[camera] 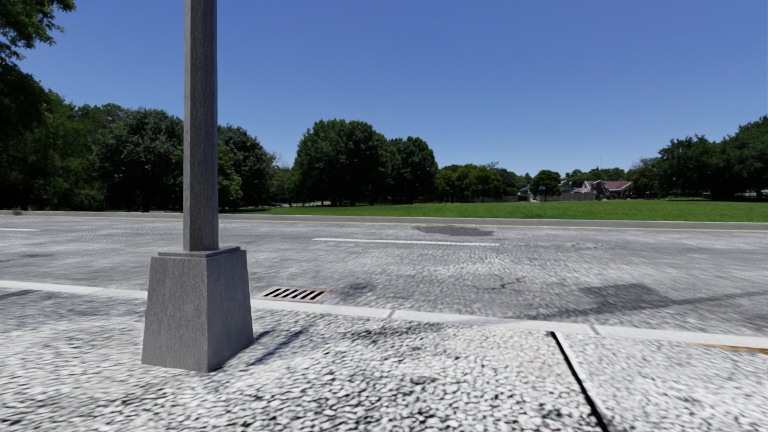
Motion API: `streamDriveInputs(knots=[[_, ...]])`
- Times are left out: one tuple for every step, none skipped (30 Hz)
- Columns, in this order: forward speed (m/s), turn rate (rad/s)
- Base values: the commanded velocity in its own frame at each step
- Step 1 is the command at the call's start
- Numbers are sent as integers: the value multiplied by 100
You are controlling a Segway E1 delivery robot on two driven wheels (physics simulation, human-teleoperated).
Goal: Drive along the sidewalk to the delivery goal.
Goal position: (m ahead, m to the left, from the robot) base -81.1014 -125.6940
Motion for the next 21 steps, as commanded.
streamDriveInputs(knots=[[0, 0], [0, 0], [0, 0], [0, 0], [0, 0], [0, 0], [0, 0], [0, 0], [0, 0], [0, 0], [0, 0], [0, 0], [0, 0], [0, 0], [0, 0], [0, -65], [0, -65], [0, -120], [0, -120], [0, -120], [0, -120]])
